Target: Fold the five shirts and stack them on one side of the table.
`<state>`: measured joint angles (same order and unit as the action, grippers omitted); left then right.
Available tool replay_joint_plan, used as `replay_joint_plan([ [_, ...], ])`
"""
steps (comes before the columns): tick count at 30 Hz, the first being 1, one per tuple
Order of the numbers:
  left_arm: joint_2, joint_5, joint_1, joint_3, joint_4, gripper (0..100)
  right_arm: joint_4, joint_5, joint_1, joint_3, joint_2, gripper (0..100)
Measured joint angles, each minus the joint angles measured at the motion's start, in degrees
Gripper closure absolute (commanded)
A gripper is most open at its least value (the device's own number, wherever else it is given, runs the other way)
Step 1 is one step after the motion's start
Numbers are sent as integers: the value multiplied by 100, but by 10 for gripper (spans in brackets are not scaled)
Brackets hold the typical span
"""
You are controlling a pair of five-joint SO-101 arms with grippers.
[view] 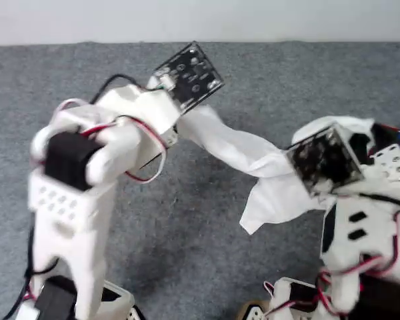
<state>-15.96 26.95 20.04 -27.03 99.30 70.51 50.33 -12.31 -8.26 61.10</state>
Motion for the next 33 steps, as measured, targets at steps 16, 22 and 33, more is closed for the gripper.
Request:
replay_joint_plan([
  [16, -387, 1451, -686, -2338, 9, 986, -2101, 448, 149, 2338, -1336, 989],
  [22, -651, 2075, -1503, -2382, 9, 986, -2242, 695, 53, 2374, -1363, 989],
  [33, -1037, 2154, -2259, -2382, 9, 986, -2242, 695, -571, 2382, -1354, 989],
])
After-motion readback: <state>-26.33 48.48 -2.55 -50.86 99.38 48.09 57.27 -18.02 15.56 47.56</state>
